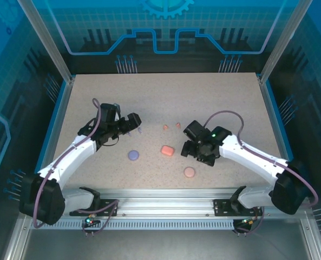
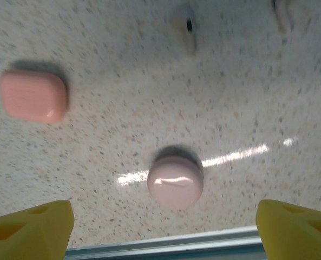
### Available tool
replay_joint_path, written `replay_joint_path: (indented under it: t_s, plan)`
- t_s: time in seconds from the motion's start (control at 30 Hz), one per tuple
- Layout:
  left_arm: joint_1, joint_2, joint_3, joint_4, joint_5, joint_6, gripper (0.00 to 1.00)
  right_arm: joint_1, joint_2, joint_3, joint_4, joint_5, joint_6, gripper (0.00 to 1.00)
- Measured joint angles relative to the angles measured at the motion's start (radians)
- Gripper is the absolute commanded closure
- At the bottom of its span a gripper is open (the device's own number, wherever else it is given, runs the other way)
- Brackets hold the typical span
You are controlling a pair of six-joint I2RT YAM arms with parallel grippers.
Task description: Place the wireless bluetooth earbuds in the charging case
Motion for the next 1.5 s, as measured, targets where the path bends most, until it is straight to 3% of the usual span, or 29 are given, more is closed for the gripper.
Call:
replay_joint_path:
  t_s: [0.33, 0.83, 1.5]
  plan:
    - [-0.052, 0.020, 0.090, -0.054, -0.019, -0.095, 0.01, 0.066, 0.141, -0.052, 0.019, -0.029, 0.180, 0.16]
    - [-0.068, 0.058, 0.099, -0.037, 0.032, -0.127, 0.01, 0.068, 0.280, -0.089, 0.141, -0.079, 0.188, 0.23]
    - [-0.075, 0.075, 0.099, -0.037, 0.045, -0.127, 0.01, 0.068, 0.295, -0.109, 0.193, -0.092, 0.234, 0.35]
